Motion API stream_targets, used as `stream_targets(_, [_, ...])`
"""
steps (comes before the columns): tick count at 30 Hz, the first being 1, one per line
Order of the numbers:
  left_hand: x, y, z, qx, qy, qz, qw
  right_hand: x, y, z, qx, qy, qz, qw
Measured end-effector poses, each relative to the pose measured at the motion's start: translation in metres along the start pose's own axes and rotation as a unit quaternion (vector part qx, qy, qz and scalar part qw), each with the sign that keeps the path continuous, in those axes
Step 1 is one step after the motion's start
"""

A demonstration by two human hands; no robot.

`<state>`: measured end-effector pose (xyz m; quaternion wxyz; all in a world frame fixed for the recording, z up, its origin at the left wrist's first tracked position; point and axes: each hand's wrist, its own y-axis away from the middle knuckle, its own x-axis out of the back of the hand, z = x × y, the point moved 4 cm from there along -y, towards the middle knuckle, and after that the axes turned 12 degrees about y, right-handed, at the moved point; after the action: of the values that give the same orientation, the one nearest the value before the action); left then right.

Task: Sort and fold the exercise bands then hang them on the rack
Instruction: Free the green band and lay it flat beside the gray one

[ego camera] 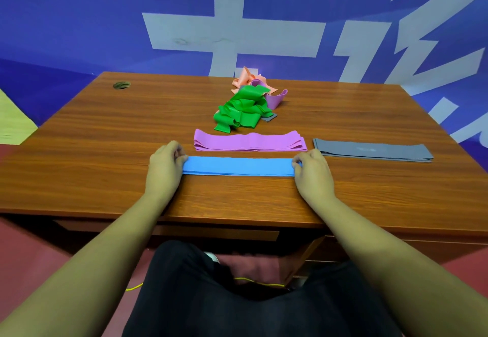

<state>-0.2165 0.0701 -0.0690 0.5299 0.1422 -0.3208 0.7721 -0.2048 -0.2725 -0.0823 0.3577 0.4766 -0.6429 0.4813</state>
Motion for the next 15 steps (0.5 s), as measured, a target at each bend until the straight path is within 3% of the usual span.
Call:
stream_targets(3, [0.001,-0.007,0.01,-0.01,0.015,0.024,1.0,0.0,0.001,0.0,-0.003,-0.004,0.0,1.0])
stream_targets(8, [-0.007,-0.004,-0.006,-0.004,-0.05,-0.03,0.998,0.002,0.005,0.0,-0.005,-0.021,0.006,1.0])
stream_targets(15, [0.002,-0.028,0.02,-0.054,-0.05,0.032,0.997,0.019,-0.016,-0.014,0.019,-0.068,0.031,0.997])
